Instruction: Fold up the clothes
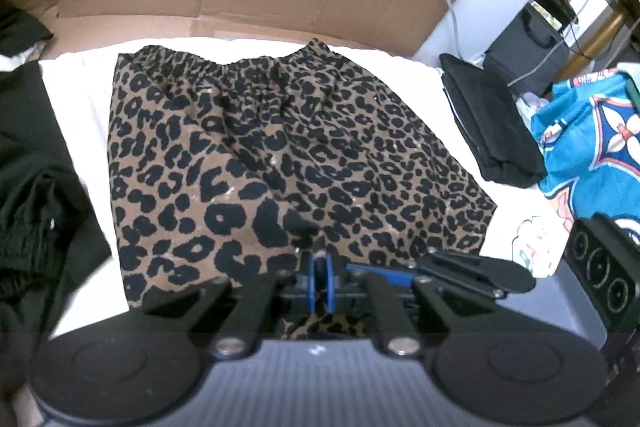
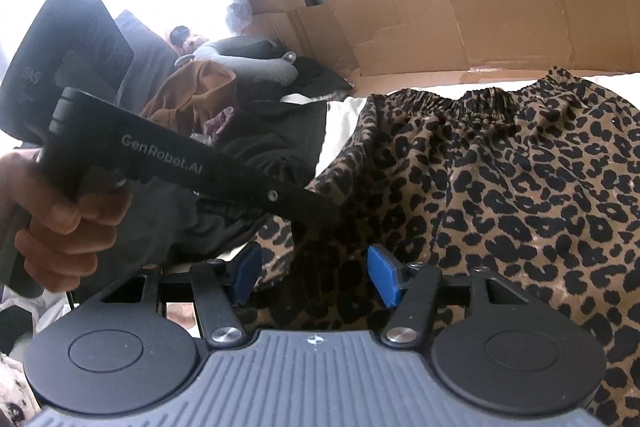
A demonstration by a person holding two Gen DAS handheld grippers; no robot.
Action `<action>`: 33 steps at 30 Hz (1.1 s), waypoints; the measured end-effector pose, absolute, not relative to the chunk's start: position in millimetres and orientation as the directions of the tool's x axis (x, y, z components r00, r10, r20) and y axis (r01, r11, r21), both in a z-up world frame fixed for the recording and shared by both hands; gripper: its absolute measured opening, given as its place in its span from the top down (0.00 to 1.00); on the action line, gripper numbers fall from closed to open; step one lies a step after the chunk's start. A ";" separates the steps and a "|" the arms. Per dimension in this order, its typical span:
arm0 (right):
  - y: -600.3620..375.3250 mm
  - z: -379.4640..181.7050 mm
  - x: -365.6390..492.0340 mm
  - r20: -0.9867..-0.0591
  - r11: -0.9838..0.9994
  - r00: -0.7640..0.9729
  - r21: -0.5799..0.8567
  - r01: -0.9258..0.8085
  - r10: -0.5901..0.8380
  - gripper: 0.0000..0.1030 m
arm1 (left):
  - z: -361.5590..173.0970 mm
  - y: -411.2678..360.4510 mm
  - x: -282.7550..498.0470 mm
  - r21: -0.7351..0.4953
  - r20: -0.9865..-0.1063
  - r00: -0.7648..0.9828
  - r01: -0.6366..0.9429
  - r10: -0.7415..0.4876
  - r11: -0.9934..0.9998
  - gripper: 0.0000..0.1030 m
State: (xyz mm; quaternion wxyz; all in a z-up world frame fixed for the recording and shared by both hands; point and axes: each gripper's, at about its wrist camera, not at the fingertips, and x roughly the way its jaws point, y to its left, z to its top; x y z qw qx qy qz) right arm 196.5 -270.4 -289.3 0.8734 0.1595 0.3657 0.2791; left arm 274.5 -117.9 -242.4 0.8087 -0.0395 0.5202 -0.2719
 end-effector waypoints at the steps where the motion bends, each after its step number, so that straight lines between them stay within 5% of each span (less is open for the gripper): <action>1: -270.2 -289.4 197.1 -0.548 0.793 0.578 0.485 -0.369 0.604 0.40 | -241.9 -118.0 274.4 -0.346 -0.821 0.309 0.398 -0.480 0.849 0.94; 17: -275.3 -289.3 203.8 -0.517 0.793 0.619 0.515 -0.326 0.590 0.52 | -235.1 -144.7 268.2 -0.406 -0.803 0.267 0.411 -0.533 0.816 0.94; 20: -279.9 -290.6 204.8 -0.517 0.798 0.631 0.521 -0.304 0.578 0.60 | -234.7 -150.3 267.7 -0.406 -0.803 0.269 0.407 -0.532 0.818 0.93; 25: -291.7 -298.2 209.0 -0.524 0.792 0.633 0.557 -0.251 0.570 0.91 | -233.1 -157.0 270.1 -0.405 -0.801 0.278 0.402 -0.531 0.821 0.92; 33: -309.4 -293.4 209.5 -0.519 0.826 0.698 0.531 -0.189 0.493 0.99 | -206.9 -163.2 271.0 -0.377 -0.767 0.332 0.459 -0.549 0.805 0.67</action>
